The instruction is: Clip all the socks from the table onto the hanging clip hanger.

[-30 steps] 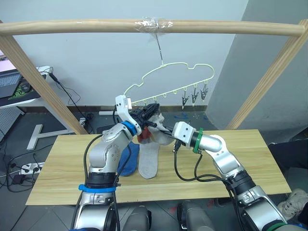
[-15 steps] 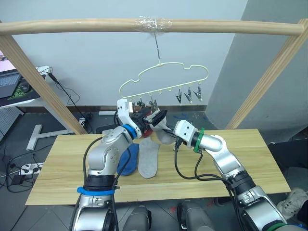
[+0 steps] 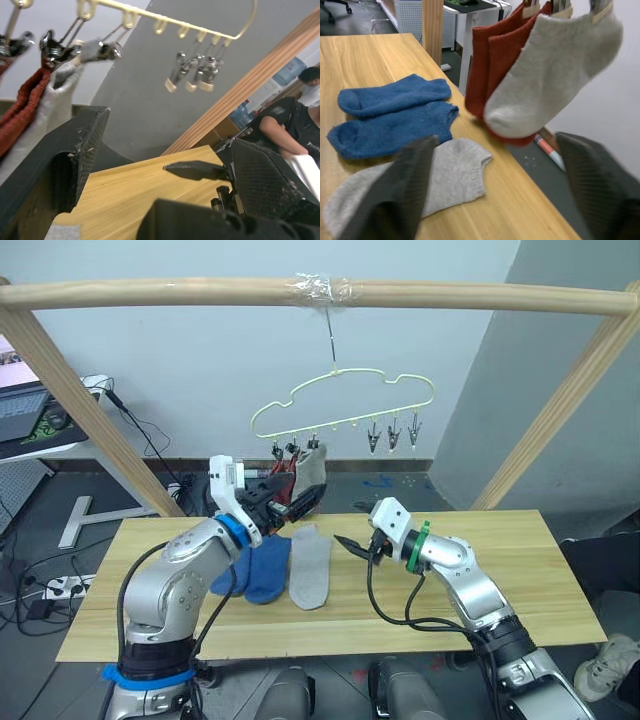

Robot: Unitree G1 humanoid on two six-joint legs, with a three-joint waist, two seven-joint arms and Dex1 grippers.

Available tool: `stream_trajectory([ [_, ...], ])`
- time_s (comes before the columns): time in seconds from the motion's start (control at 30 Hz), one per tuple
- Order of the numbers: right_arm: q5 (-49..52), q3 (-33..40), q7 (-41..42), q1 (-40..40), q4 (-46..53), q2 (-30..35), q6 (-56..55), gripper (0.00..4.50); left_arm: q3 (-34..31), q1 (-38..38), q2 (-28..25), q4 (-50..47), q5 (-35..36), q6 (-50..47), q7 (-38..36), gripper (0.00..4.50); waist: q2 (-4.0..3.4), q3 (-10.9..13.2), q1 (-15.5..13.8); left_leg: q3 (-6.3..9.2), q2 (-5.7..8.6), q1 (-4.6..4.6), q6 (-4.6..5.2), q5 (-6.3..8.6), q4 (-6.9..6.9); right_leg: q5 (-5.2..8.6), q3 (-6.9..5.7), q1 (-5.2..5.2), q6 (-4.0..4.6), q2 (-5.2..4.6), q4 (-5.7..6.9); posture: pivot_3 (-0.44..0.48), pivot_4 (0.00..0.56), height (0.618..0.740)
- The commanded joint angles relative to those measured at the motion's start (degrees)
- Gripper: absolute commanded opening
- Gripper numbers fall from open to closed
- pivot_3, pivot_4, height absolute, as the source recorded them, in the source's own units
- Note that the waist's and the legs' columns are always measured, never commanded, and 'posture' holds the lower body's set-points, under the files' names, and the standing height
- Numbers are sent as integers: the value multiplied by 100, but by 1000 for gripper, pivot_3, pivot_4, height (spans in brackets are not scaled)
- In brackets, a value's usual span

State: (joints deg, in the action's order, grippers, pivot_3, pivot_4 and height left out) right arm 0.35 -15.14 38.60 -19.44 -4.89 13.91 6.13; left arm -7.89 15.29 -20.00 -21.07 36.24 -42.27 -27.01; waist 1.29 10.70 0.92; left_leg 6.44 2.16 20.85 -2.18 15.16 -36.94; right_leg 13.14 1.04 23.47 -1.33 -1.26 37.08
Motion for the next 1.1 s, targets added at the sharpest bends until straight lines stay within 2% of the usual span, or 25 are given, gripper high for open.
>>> stream_trajectory([
  [0.03, 261, 312, -349, 130, 646, -136, 526, 4480, 21, -78, -103, -363, 18, 105, -29, 4500, 0, 0, -41, 0, 0, 0, 0, 0, 0, 0, -1, 0, 0, 0, 0, 57, 151, 740],
  [0.27, -48, 903, -1825, 140, 1342, -535, 1171, 4480, 27, -225, -264, -423, -213, 414, -32, 4500, 0, 0, -85, -3, -3, 2, -1, 0, 2, 2, 0, 3, 3, 2, 0, 57, 147, 740],
  [0.37, 128, 1079, -2071, 84, 1596, -712, 1329, 3849, 191, -326, -438, -434, -588, 913, -215, 4500, -1, 0, -84, -5, -3, 5, -2, 0, 4, 2, 3, 5, 3, 1, -2, 43, 137, 740],
  [0.5, -5, 975, -2229, -106, 1625, -734, 1500, 2425, 283, -251, -454, -317, -837, 1373, -295, 4500, -1, -1, -82, -11, -2, 5, -2, 0, 6, 2, 1, 6, 4, 1, -5, 28, 128, 740],
  [0.67, -32, 962, -2396, -272, 1493, -796, 1484, 2425, 325, -90, -291, -129, -1015, 1643, -164, 4500, -1, -1, -80, -14, -2, 5, -1, 0, 5, 1, -2, 5, 4, 1, -4, 26, 125, 740],
  [0.73, 4, 966, -2457, -337, 1461, -867, 1475, 2048, 341, -94, -260, -122, -1024, 1644, -167, 4500, -1, -1, -76, -16, -2, 5, -1, 0, 6, 1, -2, 6, 4, 1, -4, 28, 123, 740],
  [0.8, -5, 935, -2523, -417, 1393, -934, 1480, 1488, 342, -108, -252, -130, -1033, 1648, -170, 4500, -1, -1, -72, -20, -2, 5, -1, 0, 7, 1, -2, 8, 4, 2, -4, 28, 123, 740],
  [1.1, 91, 1020, -2732, -789, 1042, -1230, 1538, 1488, 349, -46, -256, -159, -1130, 1763, -175, 4500, -1, -1, -74, -21, -2, 5, 0, 0, 5, 0, -5, 8, 6, 3, 0, 40, 127, 740],
])
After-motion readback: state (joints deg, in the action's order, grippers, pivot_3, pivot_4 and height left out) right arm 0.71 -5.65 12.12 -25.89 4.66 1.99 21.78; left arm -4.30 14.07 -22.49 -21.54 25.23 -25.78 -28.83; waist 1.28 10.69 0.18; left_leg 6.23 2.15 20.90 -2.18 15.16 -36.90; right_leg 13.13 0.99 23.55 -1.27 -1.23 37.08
